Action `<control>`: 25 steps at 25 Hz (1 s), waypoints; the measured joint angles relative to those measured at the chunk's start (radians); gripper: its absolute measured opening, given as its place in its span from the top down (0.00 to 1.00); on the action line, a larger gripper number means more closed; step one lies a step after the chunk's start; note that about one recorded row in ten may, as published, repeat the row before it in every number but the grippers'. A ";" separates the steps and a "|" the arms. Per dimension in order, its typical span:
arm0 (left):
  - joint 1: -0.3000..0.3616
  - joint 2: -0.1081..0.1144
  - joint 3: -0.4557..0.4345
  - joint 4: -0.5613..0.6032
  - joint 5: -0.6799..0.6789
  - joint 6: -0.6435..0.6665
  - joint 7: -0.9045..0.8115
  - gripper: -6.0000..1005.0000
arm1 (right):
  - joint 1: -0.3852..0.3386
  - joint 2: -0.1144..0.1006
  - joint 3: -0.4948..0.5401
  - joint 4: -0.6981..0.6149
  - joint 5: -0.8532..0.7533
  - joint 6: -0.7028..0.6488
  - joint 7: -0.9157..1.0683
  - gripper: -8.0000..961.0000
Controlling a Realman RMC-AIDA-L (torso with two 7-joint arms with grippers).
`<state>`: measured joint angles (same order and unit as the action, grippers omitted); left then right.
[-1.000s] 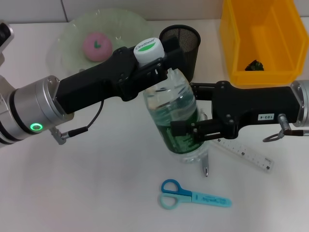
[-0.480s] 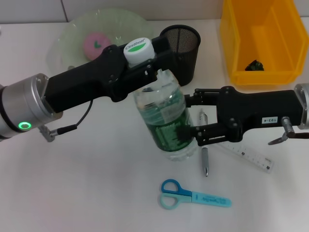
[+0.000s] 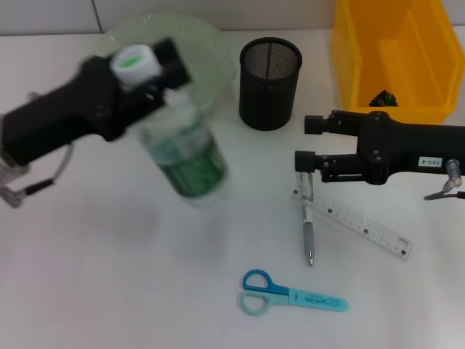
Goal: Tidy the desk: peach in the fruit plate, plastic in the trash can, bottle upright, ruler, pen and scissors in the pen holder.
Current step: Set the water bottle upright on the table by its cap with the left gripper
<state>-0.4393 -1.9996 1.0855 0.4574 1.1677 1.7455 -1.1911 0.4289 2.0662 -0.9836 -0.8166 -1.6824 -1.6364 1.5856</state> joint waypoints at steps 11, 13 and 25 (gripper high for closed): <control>0.083 -0.017 -0.137 0.006 0.000 -0.261 0.209 0.57 | -0.039 0.000 0.008 0.003 -0.013 0.038 -0.012 0.13; 0.080 -0.026 -0.134 0.006 0.000 -0.297 0.227 0.57 | -0.039 0.001 0.008 0.003 -0.014 0.039 -0.012 0.13; 0.057 -0.062 -0.125 0.016 0.002 -0.387 0.336 0.57 | -0.038 0.005 -0.001 0.004 -0.014 0.041 -0.024 0.13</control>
<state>-0.3827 -2.0613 0.9603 0.4732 1.1695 1.3587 -0.8555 0.3912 2.0713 -0.9849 -0.8129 -1.6967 -1.5957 1.5612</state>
